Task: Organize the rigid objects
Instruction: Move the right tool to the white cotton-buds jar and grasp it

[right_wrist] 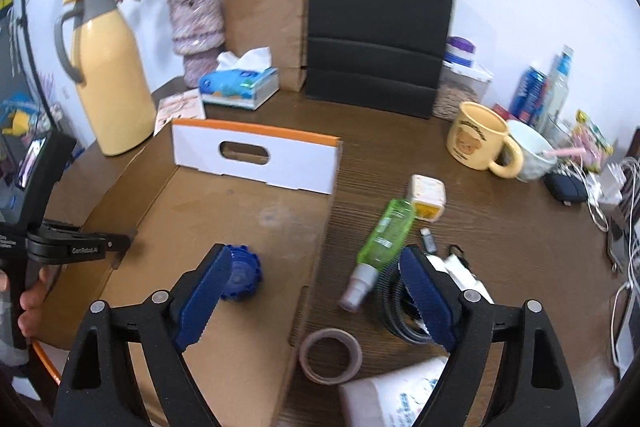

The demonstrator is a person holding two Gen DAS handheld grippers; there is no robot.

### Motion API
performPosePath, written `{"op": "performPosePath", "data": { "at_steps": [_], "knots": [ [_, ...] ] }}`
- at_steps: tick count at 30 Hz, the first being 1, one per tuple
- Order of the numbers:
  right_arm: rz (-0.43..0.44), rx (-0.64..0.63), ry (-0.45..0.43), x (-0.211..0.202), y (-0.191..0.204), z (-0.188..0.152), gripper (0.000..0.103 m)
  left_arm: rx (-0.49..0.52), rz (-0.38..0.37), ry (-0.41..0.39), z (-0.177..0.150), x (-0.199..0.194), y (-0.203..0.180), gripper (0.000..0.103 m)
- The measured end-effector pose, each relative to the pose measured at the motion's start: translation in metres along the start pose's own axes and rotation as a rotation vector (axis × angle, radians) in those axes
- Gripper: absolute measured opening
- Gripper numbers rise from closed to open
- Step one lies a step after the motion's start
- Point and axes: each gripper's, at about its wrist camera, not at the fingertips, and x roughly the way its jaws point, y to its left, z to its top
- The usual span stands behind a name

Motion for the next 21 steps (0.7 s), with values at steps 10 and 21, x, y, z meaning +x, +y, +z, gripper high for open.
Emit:
{"op": "performPosePath", "data": {
  "at_steps": [10, 21],
  "knots": [
    [-0.043, 0.07, -0.04, -0.018, -0.052, -0.032, 0.09, 0.001, 0.0, 0.001, 0.0, 0.0, 0.001, 0.007],
    [-0.056, 0.096, 0.006, -0.028, -0.073, -0.089, 0.09, 0.002, 0.0, 0.0, 0.0, 0.0, 0.001, 0.007]
  ]
}}
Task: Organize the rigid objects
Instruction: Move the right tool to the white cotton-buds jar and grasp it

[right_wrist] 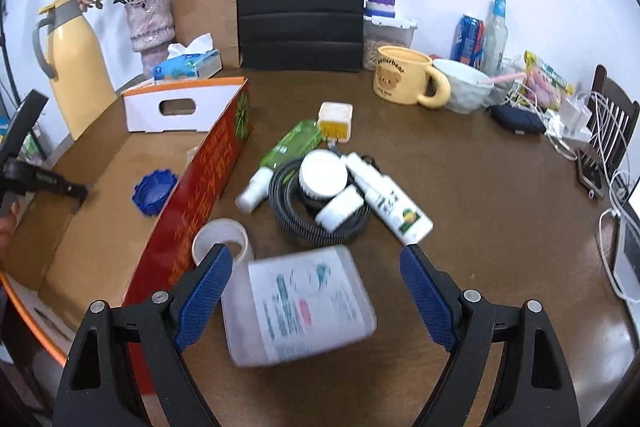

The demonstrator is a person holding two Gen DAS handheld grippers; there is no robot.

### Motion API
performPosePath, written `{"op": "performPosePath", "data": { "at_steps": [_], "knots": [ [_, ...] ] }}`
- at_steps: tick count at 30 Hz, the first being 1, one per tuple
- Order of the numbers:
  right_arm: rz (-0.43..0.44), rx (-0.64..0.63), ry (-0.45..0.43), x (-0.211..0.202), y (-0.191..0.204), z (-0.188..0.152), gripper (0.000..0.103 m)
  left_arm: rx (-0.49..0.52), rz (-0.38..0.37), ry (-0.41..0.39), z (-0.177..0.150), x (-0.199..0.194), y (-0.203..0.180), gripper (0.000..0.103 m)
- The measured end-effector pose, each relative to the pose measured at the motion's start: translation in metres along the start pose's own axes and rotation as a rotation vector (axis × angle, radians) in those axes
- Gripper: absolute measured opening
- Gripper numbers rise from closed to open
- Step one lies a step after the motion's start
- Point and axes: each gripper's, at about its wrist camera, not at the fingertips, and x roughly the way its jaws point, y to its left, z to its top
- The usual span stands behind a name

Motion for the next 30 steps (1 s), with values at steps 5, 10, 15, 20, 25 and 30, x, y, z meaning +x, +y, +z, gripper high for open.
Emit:
{"op": "performPosePath", "data": {
  "at_steps": [5, 10, 15, 20, 25, 30],
  "knots": [
    [0.025, -0.013, 0.001, 0.001, 0.001, -0.017, 0.09, 0.0, 0.001, -0.001, 0.0, 0.0, 0.001, 0.007],
    [0.061, -0.007, -0.002, 0.005, 0.002, -0.023, 0.09, 0.002, -0.002, 0.0, 0.001, 0.0, 0.001, 0.007],
    [0.09, -0.045, -0.001, 0.003, 0.008, -0.027, 0.09, 0.001, -0.003, 0.002, 0.002, 0.001, 0.001, 0.007],
    [0.07, -0.061, -0.006, 0.007, 0.009, -0.028, 0.092, 0.0, -0.003, 0.002, 0.002, 0.001, 0.002, 0.007],
    [0.047, -0.07, 0.023, 0.02, 0.008, -0.029, 0.103, 0.0, -0.004, 0.003, 0.003, 0.002, 0.002, 0.007],
    [0.059, -0.03, 0.048, 0.034, -0.001, -0.026, 0.103, 0.0, -0.004, 0.002, 0.002, 0.002, 0.002, 0.007]
  ]
}}
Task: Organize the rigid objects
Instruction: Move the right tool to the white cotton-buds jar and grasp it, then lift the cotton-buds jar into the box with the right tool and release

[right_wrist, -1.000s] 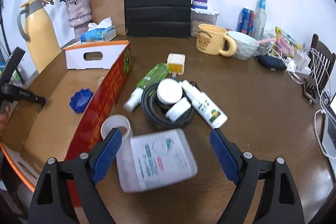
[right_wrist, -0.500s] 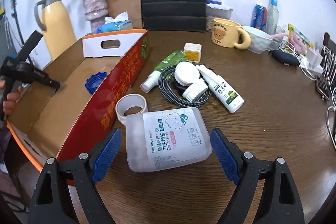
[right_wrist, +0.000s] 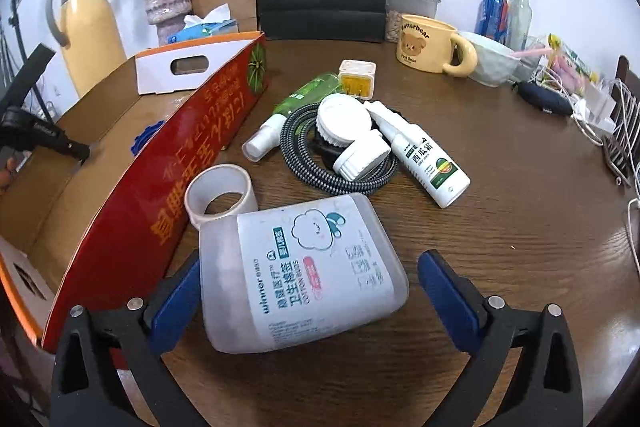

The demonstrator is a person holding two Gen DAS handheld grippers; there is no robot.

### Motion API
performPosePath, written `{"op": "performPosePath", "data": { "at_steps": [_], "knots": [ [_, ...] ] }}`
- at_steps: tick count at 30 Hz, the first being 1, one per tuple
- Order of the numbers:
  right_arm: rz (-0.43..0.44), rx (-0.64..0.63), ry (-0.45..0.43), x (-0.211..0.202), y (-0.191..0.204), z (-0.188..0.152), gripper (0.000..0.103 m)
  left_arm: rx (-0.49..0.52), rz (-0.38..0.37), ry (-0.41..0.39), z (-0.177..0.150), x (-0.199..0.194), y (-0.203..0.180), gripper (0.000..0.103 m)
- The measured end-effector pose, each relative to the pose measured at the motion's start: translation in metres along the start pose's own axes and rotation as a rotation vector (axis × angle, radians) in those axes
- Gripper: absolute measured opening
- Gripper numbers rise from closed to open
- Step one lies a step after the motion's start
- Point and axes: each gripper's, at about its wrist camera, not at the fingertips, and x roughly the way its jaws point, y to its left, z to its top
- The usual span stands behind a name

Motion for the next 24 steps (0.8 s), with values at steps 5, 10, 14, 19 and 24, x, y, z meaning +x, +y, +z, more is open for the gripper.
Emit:
{"op": "performPosePath", "data": {
  "at_steps": [5, 10, 14, 19, 24],
  "knots": [
    [-0.006, 0.015, 0.035, 0.01, -0.003, 0.006, 0.103, 0.0, 0.0, 0.0, 0.0, 0.0, 0.0, 0.007],
    [-0.03, 0.04, 0.059, 0.014, -0.008, 0.006, 0.103, 0.001, 0.0, 0.0, 0.0, 0.0, 0.0, 0.007],
    [-0.029, 0.038, 0.058, 0.013, -0.006, 0.005, 0.086, 0.002, 0.0, 0.0, 0.0, 0.0, 0.0, 0.007],
    [-0.046, 0.033, 0.055, 0.012, -0.004, 0.005, 0.086, 0.002, -0.001, 0.0, 0.0, 0.0, 0.001, 0.007],
    [-0.058, 0.047, 0.037, 0.008, -0.005, 0.005, 0.086, 0.001, 0.0, 0.001, 0.001, 0.0, 0.001, 0.007]
  ]
}}
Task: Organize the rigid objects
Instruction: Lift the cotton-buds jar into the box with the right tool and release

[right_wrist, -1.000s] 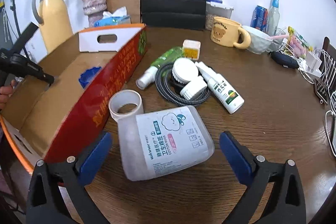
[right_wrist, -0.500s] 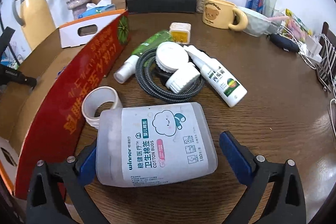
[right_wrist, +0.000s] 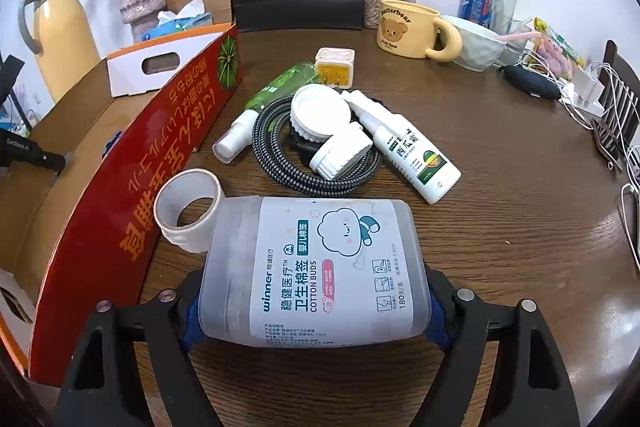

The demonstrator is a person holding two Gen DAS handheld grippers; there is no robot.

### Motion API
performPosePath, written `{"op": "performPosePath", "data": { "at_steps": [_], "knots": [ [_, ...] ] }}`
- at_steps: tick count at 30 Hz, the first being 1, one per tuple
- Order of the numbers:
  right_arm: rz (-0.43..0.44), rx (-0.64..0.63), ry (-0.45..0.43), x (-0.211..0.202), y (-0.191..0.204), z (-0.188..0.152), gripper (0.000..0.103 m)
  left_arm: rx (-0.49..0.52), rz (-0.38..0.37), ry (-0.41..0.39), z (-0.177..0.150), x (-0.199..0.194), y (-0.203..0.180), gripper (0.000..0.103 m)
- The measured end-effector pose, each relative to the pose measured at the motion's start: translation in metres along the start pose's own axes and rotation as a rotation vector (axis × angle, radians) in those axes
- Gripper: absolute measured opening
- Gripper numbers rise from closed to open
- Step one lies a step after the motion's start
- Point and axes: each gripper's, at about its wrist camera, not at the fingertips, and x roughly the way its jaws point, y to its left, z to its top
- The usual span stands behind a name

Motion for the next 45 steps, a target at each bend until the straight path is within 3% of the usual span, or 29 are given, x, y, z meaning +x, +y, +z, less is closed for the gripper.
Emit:
{"op": "performPosePath", "data": {
  "at_steps": [15, 22, 31, 38, 45],
  "knots": [
    [0.031, 0.033, -0.048, -0.011, 0.003, 0.004, 0.086, 0.005, 0.009, 0.0, -0.002, 0.0, -0.001, 0.007],
    [0.037, -0.004, -0.125, -0.034, 0.014, 0.027, 0.086, 0.005, 0.009, 0.0, -0.002, 0.0, 0.0, 0.007],
    [0.071, -0.129, -0.195, -0.049, 0.056, 0.071, 0.086, 0.005, 0.009, 0.0, -0.001, 0.0, 0.0, 0.007],
    [0.13, -0.192, -0.197, -0.042, 0.095, 0.1, 0.086, 0.004, 0.008, 0.0, -0.001, 0.0, 0.0, 0.007],
    [0.135, -0.263, -0.166, -0.024, 0.127, 0.122, 0.086, 0.004, 0.009, 0.0, -0.001, 0.0, 0.0, 0.007]
  ]
}}
